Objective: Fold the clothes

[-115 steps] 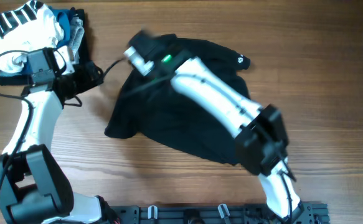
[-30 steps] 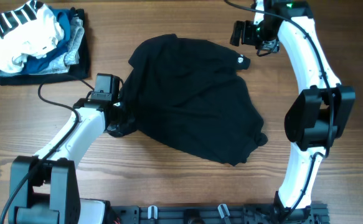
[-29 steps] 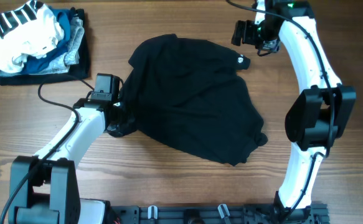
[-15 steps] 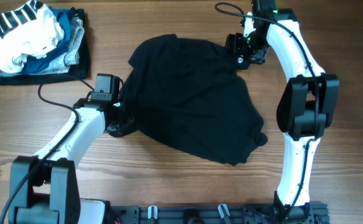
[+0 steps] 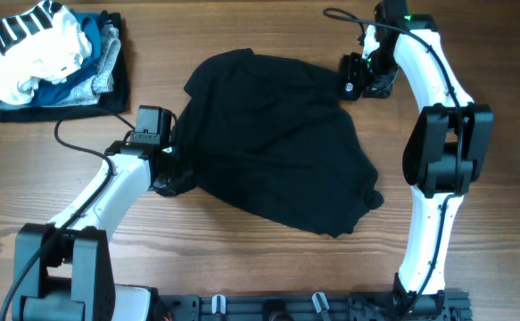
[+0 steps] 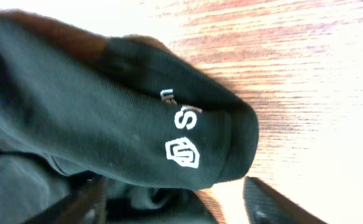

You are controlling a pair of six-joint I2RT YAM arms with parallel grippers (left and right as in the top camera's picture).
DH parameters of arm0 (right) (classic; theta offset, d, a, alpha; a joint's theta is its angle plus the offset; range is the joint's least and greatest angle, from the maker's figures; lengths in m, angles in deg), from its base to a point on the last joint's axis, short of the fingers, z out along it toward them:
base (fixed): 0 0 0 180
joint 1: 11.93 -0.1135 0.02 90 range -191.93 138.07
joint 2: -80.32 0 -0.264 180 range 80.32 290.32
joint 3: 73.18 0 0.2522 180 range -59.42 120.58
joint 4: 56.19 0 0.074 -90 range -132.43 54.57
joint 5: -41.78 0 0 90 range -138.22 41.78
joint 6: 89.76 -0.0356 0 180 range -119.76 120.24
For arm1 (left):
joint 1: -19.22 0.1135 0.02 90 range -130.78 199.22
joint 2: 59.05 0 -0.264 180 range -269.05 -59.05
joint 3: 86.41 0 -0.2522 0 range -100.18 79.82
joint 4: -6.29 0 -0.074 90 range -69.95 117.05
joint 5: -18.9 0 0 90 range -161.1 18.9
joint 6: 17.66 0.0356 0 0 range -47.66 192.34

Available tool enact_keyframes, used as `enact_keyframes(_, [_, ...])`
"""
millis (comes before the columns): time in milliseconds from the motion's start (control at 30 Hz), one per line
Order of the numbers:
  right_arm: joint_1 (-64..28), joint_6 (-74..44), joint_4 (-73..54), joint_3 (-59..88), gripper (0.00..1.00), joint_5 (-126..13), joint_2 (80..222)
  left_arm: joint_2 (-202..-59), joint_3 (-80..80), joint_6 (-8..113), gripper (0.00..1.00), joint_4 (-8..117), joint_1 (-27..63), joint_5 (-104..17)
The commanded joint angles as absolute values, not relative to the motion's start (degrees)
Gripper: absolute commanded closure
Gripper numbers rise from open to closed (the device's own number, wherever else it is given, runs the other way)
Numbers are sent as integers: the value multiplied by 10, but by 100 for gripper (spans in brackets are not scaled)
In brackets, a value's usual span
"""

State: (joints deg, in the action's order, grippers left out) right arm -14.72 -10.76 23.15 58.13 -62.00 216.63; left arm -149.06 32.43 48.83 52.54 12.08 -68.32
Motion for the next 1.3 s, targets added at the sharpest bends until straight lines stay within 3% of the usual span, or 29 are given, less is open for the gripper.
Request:
enact_keyframes(0, [-173,-112,246,591,35,-561,2172,-1486,326,479,96,523,118,-695])
enact_keyframes(67, [-177,-117,256,591,19,-552,2147,-1486,326,481,96,523,118,-695])
enact_keyframes(133, [-177,-117,273,591,13,-551,2112,-1486,326,481,96,523,118,-697])
enact_keyframes(167, [-177,-112,286,591,18,-551,2098,-1486,326,481,96,519,118,-697])
enact_keyframes(233, [-183,-102,309,591,41,-548,2071,-1486,326,481,96,510,118,-697])
enact_keyframes(267, [-187,-102,308,591,42,-541,2060,-1486,326,481,96,507,118,-697])
enact_keyframes(433, [-207,-103,329,591,80,-521,2004,-1486,326,481,96,504,118,-697])
enact_keyframes(500, [-223,-104,354,591,80,-523,2000,-1486,326,481,96,504,118,-697])
enact_keyframes(667, [-288,-134,338,591,96,-455,1973,-1486,326,481,96,505,118,-697])
enact_keyframes(1267, [-335,-145,380,591,96,-340,1699,-1486,326,481,96,504,118,-697])
